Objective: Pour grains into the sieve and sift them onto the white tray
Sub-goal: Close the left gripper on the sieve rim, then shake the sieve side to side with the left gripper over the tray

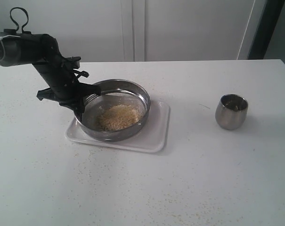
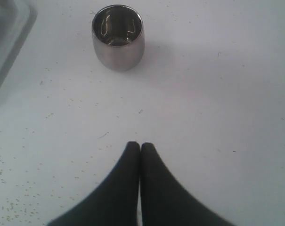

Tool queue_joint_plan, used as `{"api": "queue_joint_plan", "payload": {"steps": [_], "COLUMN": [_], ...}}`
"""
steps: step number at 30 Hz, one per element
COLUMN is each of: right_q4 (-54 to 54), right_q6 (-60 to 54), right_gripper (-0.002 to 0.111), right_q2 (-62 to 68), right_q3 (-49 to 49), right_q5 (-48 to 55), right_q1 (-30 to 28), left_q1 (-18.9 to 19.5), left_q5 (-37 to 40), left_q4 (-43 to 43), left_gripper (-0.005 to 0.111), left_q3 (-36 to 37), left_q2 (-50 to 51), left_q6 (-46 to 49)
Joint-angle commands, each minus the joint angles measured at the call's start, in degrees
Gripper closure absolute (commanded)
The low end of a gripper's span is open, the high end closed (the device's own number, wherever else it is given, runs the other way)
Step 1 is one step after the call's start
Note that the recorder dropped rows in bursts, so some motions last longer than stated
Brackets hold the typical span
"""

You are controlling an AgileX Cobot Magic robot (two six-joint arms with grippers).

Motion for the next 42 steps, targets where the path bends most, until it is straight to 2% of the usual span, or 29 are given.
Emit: {"api": "queue_joint_plan", "payload": {"steps": [1,25,37,42], "right_q4": [0.2,0.2,0.2,0.2], "right_q6": [0.0,0.0,0.0,0.0], "right_gripper": [0.108,0.108,0.108,0.108], "right_q2": [-0.2,-0.2,-0.2,-0.2], "right_q3": [0.3,0.3,0.3,0.3], "right_q5": [-0.2,-0.2,-0.2,-0.2], "right_q1": [-0.2,-0.2,-0.2,-0.2], "left_q1": [0.0,0.0,0.0,0.0], "left_q5": [1.8,3.8,0.1,3.1], "left_q4": [0.0,0.2,0.2,0.2], "left_gripper": [0.107,0.107,0.107,0.107], "left_q3": [0.2,-2.4,-2.4,-2.4], "left_q2": [-0.6,-3.4,-3.4,-3.4], "left_q6": [0.1,0.7,3.0,3.2]}}
